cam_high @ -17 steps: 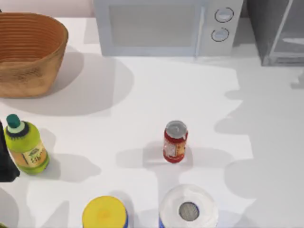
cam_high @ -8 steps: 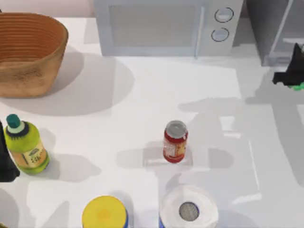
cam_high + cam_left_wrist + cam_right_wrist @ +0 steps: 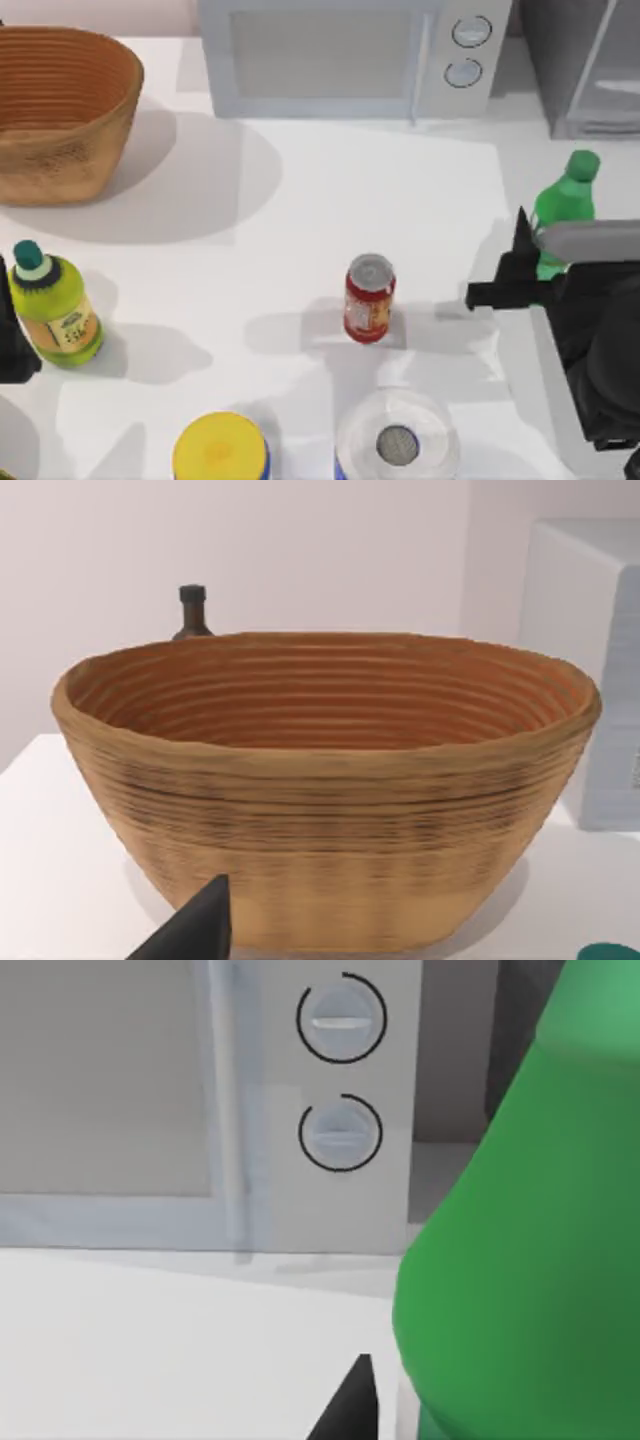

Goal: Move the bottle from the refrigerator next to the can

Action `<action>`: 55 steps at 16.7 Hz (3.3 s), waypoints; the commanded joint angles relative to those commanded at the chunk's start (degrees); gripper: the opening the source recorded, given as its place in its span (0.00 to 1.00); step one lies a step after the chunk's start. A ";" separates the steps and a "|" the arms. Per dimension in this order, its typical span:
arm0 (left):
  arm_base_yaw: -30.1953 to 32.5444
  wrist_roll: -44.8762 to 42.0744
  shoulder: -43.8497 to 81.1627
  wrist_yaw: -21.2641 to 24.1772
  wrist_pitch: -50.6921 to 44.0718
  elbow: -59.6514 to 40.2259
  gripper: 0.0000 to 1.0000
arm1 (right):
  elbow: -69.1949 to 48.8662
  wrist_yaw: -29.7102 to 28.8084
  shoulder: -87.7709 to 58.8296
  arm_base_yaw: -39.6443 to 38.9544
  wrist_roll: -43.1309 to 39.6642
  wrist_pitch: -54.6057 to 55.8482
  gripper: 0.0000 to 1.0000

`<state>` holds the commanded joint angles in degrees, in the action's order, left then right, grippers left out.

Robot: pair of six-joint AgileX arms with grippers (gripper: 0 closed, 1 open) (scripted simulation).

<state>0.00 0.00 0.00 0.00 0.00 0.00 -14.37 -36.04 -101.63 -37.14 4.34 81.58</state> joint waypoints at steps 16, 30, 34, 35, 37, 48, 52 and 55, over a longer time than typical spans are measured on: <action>0.00 0.00 0.00 0.00 0.00 0.00 1.00 | 1.77 -2.30 0.87 -2.33 0.14 0.59 0.23; 0.00 0.00 0.00 0.00 0.00 0.00 1.00 | 1.77 -2.30 0.87 -2.33 0.14 0.59 1.00; 0.00 0.00 0.00 0.00 0.00 0.00 1.00 | 1.77 -2.30 0.87 -2.33 0.14 0.59 1.00; 0.00 0.00 0.00 0.00 0.00 0.00 1.00 | 1.74 -2.30 0.86 -2.30 0.15 0.59 1.00; 0.00 0.00 0.00 0.00 0.00 0.00 1.00 | 2.37 -3.15 1.36 -3.08 0.27 0.76 1.00; 0.00 0.00 0.00 0.00 0.00 0.00 1.00 | 6.50 -7.57 4.60 -7.75 0.92 1.11 1.00; 0.00 0.00 0.00 0.00 0.00 0.00 1.00 | 7.89 -1.09 13.04 -4.56 0.45 -3.93 1.00; 0.00 0.00 0.00 0.00 0.00 0.00 1.00 | 10.08 6.96 24.99 -0.59 0.17 -13.03 1.00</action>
<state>0.00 0.00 0.00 0.00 0.00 0.00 -4.30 -29.08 -76.64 -37.73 4.51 68.55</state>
